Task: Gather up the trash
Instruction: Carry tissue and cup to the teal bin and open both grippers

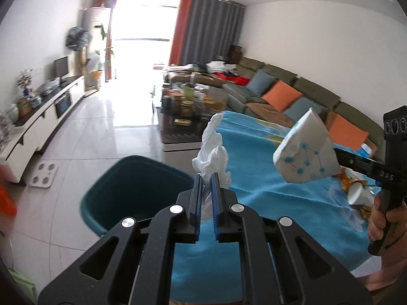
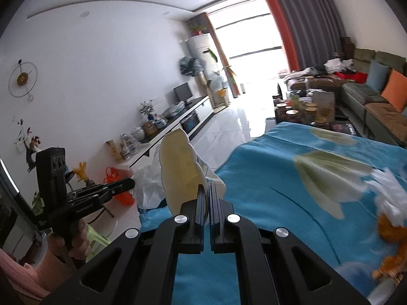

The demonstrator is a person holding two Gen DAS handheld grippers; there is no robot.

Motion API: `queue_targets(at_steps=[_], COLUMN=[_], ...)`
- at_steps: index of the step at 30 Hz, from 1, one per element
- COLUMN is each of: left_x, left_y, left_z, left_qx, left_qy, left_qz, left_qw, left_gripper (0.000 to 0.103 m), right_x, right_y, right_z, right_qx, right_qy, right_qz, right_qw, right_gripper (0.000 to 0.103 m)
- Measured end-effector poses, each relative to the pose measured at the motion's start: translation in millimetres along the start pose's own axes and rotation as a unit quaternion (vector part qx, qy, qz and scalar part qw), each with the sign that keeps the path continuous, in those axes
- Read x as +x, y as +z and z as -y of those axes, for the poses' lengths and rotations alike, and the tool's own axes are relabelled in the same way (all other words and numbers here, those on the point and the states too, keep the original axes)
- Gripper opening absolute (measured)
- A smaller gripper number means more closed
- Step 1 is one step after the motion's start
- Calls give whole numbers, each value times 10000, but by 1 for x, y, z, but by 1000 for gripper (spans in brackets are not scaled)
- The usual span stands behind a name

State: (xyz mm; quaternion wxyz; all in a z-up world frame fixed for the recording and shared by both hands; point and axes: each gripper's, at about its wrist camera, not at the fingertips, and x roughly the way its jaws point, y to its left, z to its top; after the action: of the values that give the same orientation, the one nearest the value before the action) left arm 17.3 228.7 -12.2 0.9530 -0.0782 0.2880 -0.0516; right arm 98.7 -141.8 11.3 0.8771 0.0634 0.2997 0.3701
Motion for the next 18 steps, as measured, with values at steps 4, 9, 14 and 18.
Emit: queue_targets(at_steps=[4, 9, 14, 18], left_x=[-2, 0, 6, 15], left_y=[0, -3, -11, -15], left_z=[-25, -53, -74, -83], left_qx=[-145, -344, -560, -676], left_qy=[294, 561, 763, 874], left_qz=[7, -41, -180, -275], left_qw=[9995, 9978, 9953, 9935], left_gripper=[8, 8, 8, 8], right_x=[22, 43, 65, 85], right_y=[9, 14, 19, 21], right_z=[-10, -21, -34, -40], right_qx=[-48, -137, -216, -237], right_qy=[216, 373, 479, 532], right_qz=[-122, -266, -390, -517], right_qw=[9997, 9989, 9979, 9970], right_gripper=[2, 2, 2, 2])
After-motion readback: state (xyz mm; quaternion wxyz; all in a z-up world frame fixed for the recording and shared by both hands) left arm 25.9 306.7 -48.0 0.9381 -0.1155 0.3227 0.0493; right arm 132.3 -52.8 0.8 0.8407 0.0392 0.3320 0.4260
